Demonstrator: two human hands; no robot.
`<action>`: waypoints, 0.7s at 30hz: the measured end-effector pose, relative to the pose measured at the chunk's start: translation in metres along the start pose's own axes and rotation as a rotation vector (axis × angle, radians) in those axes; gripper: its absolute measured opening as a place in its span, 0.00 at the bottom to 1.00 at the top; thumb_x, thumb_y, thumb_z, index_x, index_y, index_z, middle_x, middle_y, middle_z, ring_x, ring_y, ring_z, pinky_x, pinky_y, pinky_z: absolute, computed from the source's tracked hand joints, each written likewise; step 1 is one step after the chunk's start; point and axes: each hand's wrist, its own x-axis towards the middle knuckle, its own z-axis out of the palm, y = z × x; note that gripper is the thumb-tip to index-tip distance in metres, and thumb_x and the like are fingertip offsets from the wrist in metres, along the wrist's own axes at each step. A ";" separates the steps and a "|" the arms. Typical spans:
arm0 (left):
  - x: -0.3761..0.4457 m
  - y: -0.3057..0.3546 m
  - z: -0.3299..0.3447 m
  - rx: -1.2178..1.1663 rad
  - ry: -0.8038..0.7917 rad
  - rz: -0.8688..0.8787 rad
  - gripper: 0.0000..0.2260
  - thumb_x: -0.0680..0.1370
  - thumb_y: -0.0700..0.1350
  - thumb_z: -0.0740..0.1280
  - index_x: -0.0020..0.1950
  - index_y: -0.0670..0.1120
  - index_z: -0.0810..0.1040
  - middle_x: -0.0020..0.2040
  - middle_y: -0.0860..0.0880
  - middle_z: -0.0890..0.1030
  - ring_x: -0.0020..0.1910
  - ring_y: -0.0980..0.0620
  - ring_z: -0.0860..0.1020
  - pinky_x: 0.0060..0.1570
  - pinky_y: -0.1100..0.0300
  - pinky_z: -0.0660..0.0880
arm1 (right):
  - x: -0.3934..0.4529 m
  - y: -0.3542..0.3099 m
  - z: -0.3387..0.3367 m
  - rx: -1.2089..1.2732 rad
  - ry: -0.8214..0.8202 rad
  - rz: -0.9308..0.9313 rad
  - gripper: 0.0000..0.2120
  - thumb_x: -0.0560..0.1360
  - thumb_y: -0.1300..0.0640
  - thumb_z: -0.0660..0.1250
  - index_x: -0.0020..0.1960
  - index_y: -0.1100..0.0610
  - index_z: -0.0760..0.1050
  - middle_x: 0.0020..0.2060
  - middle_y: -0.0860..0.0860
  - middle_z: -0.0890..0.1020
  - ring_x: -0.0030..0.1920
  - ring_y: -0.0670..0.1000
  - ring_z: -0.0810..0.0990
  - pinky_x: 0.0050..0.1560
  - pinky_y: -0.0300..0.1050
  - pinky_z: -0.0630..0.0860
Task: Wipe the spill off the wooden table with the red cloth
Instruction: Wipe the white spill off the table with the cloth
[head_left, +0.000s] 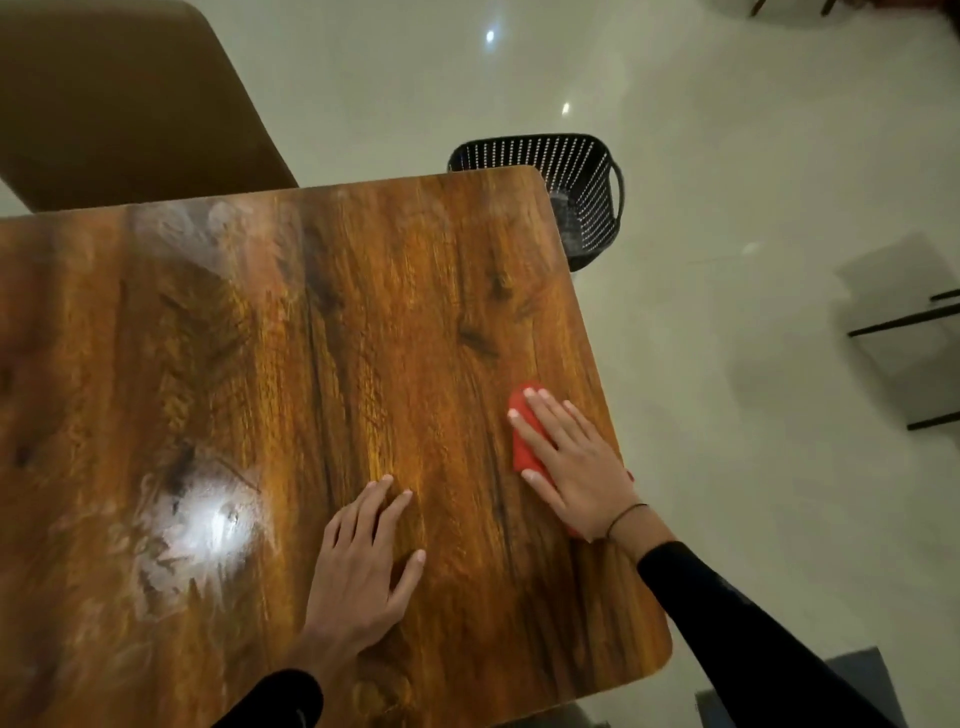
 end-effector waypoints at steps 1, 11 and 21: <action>0.009 0.001 -0.004 -0.022 0.019 -0.005 0.29 0.84 0.63 0.61 0.81 0.51 0.70 0.82 0.48 0.68 0.80 0.45 0.69 0.83 0.53 0.53 | 0.000 0.006 -0.002 0.021 0.012 0.070 0.35 0.91 0.35 0.47 0.92 0.46 0.42 0.92 0.49 0.42 0.91 0.52 0.41 0.91 0.61 0.49; 0.188 -0.014 -0.040 -0.087 0.147 -0.234 0.36 0.84 0.64 0.61 0.87 0.48 0.59 0.89 0.44 0.55 0.89 0.43 0.55 0.86 0.43 0.52 | 0.158 0.043 -0.043 0.027 0.126 0.381 0.35 0.91 0.38 0.46 0.92 0.53 0.48 0.91 0.56 0.49 0.91 0.59 0.47 0.91 0.61 0.48; 0.197 -0.013 -0.033 0.014 0.153 -0.287 0.37 0.84 0.67 0.58 0.89 0.51 0.57 0.90 0.48 0.53 0.90 0.46 0.51 0.87 0.46 0.49 | 0.187 0.038 -0.040 -0.106 0.049 -0.198 0.35 0.91 0.36 0.46 0.92 0.51 0.46 0.92 0.54 0.48 0.92 0.56 0.45 0.91 0.59 0.48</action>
